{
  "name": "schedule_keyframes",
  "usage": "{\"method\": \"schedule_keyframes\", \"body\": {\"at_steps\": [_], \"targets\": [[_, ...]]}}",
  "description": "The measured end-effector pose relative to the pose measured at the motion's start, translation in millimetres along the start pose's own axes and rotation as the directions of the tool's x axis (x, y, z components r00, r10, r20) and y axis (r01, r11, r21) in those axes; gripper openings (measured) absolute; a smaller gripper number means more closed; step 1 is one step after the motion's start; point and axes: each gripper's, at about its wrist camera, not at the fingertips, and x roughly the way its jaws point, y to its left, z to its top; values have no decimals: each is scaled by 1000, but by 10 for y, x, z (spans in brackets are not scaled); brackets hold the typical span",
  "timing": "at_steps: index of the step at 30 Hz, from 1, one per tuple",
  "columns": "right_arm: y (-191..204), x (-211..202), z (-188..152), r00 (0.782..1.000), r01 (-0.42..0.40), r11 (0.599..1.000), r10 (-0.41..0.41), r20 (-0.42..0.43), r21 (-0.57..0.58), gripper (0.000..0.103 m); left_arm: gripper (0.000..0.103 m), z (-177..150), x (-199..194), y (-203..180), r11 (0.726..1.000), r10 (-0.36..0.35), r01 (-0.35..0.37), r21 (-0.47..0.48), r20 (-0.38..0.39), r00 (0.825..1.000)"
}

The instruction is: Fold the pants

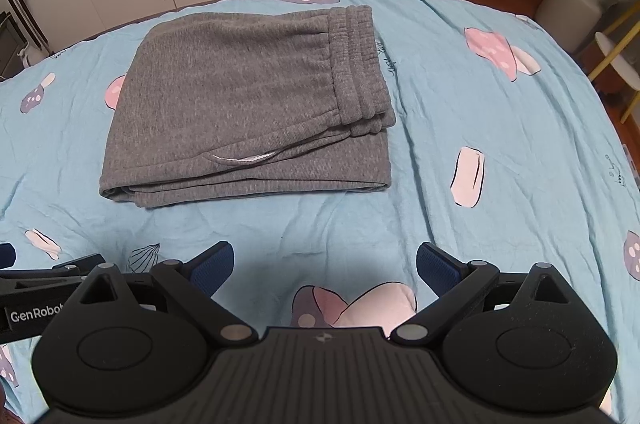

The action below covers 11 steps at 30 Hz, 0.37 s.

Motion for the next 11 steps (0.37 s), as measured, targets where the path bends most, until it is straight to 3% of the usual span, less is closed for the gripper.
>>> {"method": "schedule_keyframes", "body": {"at_steps": [7,11], "targets": [[-19,18,-7,1000,5,1000,-5,1,-3,98,102,-9,-29,-59,999,44,-45,28,45,998],[-29,25,-3,1000,3,1000,-3,-1,1,98,102,-5,-20,-66,999,13,-14,30,34,999]]}}
